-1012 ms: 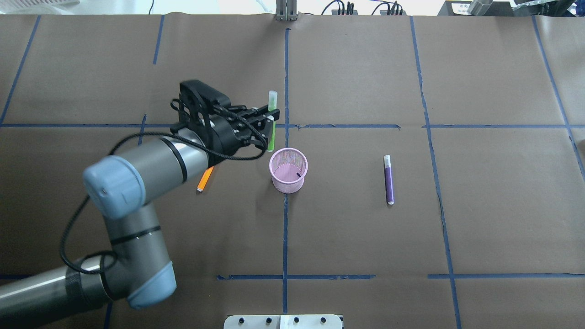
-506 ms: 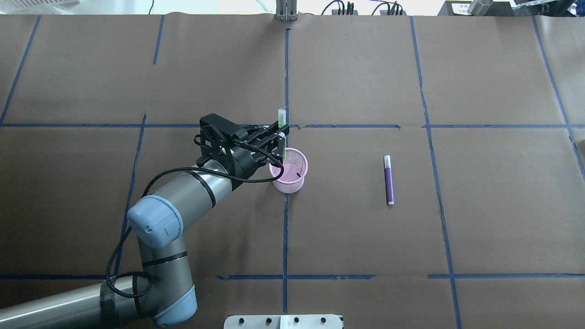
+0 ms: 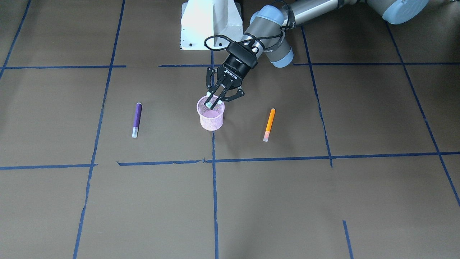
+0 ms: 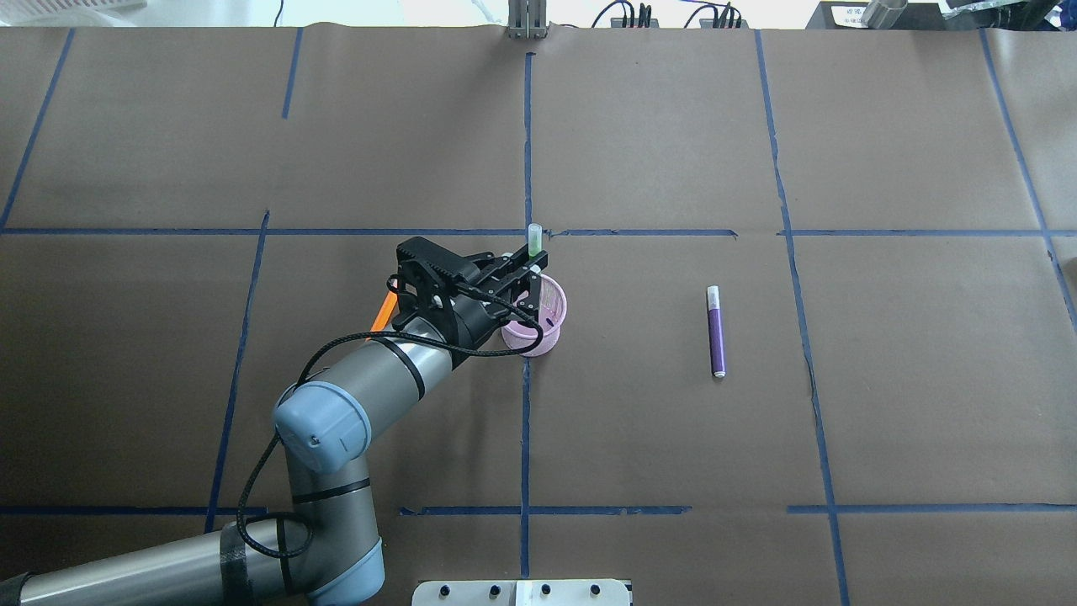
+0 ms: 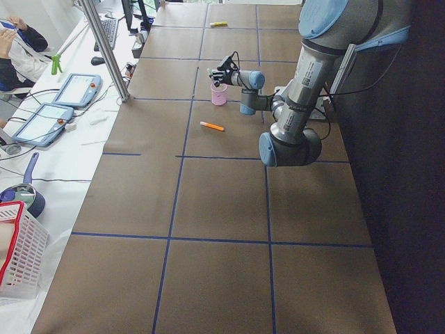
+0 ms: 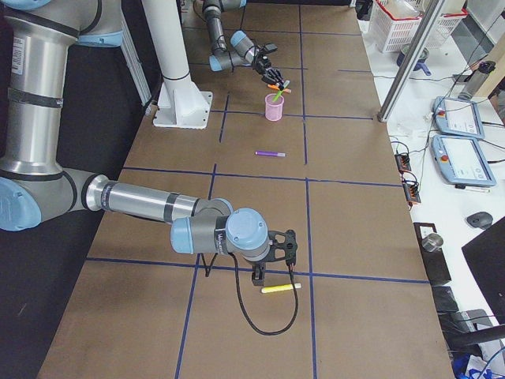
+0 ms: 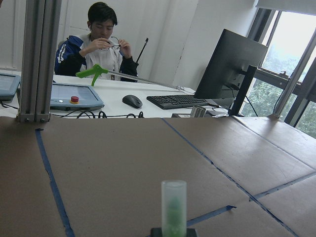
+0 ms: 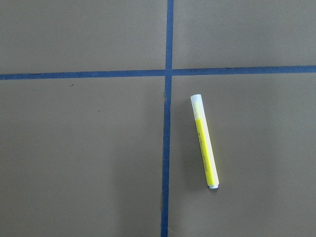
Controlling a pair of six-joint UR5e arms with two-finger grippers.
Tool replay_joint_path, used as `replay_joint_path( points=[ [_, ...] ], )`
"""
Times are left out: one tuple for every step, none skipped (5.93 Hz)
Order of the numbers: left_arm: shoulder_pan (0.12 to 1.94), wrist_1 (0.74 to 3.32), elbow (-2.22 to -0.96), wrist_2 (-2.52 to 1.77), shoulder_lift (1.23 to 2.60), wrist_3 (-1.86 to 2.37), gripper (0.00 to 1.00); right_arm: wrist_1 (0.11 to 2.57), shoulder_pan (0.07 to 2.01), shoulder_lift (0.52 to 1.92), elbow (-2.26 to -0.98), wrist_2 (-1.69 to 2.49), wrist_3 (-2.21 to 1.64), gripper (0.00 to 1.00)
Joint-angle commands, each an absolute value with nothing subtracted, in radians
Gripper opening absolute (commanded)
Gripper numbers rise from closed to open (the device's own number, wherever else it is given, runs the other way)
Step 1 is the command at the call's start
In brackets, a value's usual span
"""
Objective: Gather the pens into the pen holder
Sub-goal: 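Lower the green marker into the pen cup and open the left gripper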
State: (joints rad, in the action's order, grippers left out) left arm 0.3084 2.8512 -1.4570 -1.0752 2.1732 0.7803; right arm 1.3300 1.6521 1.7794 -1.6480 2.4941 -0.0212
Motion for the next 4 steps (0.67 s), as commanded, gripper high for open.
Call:
replay_joint_path(
  points=[
    [0.304, 2.85, -1.443, -1.087, 2.178, 0.697, 0.41, 1.33, 1.652, 1.779, -1.646, 2.493, -0.018, 1.0],
    [0.304, 2.85, -1.451, -1.126, 2.178, 0.645, 0.66, 1.33, 1.652, 1.779, -1.646, 2.491, -0.018, 1.0],
    [0.305, 2.852, -1.462, -1.141, 2.177, 0.644, 0.96, 1.33, 1.652, 1.779, -1.646, 2.491, -0.018, 1.0],
    [0.305, 2.85, -1.488, -1.143, 2.178, 0.646, 0.99, 1.331, 1.652, 1.779, -1.644, 2.491, -0.021, 1.0]
  ],
)
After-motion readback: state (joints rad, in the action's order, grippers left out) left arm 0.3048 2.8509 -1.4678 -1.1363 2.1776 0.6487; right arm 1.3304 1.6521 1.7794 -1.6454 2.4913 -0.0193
